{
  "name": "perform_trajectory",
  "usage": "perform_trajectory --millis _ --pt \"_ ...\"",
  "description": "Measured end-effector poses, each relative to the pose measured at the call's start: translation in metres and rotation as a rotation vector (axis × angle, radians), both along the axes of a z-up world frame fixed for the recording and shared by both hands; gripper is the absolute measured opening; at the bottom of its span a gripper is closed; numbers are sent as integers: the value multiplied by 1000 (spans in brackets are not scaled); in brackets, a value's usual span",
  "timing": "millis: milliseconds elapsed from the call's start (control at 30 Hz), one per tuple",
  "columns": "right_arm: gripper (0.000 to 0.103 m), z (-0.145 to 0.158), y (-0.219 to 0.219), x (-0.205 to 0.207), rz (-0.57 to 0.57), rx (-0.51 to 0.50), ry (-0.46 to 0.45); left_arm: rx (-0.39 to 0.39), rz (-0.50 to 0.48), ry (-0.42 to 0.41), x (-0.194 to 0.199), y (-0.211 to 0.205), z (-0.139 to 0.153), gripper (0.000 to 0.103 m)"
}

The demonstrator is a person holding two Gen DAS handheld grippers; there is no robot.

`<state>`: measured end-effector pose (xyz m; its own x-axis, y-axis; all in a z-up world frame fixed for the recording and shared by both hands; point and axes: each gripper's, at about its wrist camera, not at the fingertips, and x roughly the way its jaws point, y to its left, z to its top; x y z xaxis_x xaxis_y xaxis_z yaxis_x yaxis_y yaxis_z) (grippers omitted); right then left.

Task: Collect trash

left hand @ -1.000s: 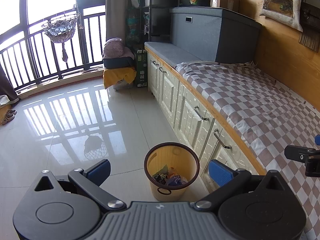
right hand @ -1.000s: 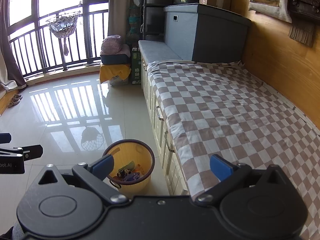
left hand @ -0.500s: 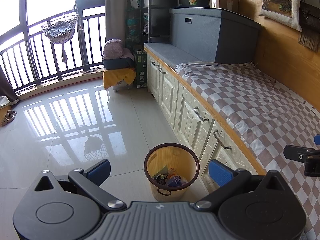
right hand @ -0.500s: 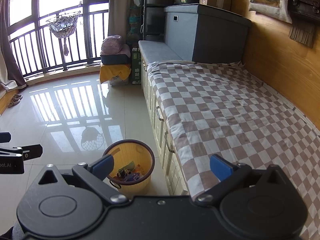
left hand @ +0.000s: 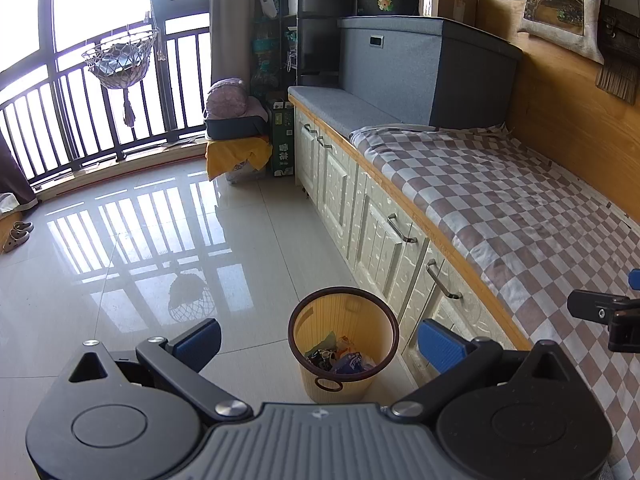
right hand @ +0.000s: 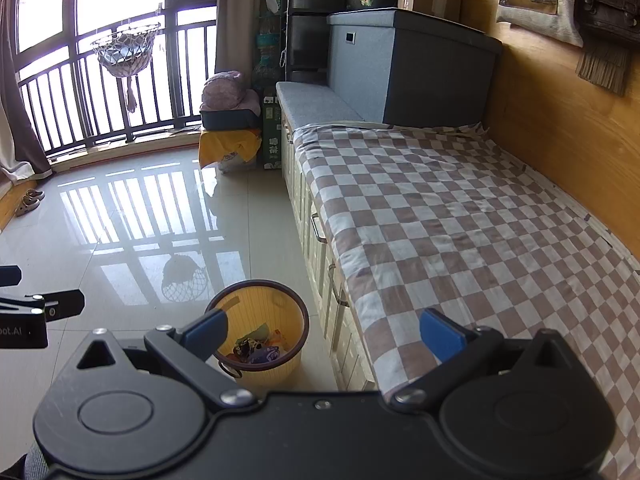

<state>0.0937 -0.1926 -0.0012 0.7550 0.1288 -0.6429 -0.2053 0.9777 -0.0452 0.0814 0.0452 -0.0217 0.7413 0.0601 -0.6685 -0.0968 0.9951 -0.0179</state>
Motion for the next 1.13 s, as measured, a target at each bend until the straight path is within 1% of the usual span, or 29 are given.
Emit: perform_trajectory --millis 900,1133 --pt "103 -1 -1 0 0 1 0 1 2 0 0 0 -1 103" --pt "103 0 0 0 -2 2 1 6 6 -3 0 3 5 103"
